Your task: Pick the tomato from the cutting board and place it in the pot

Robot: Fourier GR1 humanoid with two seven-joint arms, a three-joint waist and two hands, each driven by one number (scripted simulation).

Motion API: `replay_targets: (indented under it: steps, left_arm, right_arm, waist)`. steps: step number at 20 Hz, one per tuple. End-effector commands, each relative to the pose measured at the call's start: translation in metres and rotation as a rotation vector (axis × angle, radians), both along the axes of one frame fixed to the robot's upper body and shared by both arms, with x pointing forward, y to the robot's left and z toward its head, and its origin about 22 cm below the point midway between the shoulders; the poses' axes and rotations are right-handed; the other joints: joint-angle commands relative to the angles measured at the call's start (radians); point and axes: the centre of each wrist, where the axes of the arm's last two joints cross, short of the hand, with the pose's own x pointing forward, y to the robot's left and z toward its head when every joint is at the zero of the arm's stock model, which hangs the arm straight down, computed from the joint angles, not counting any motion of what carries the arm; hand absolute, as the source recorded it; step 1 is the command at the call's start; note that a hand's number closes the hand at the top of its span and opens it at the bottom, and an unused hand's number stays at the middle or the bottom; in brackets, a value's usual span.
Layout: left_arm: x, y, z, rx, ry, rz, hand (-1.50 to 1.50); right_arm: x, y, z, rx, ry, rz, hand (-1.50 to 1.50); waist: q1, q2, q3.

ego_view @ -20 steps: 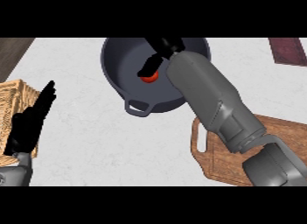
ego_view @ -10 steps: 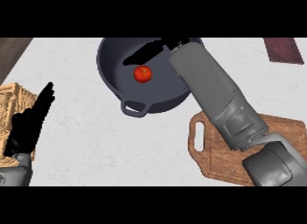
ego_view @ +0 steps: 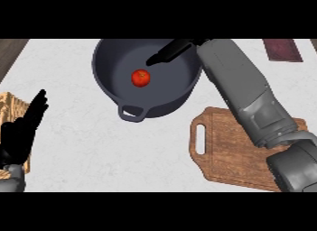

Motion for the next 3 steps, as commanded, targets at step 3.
replay_targets:
  steps: [3]
  left_arm:
    - [-0.006,-0.003,0.007,-0.002,-0.017,0.013,0.0]
  right_arm:
    - [0.003,-0.069,-0.029,0.05,0.026,0.006,-1.5]
  waist:
    - [-0.014,-0.002,0.001]
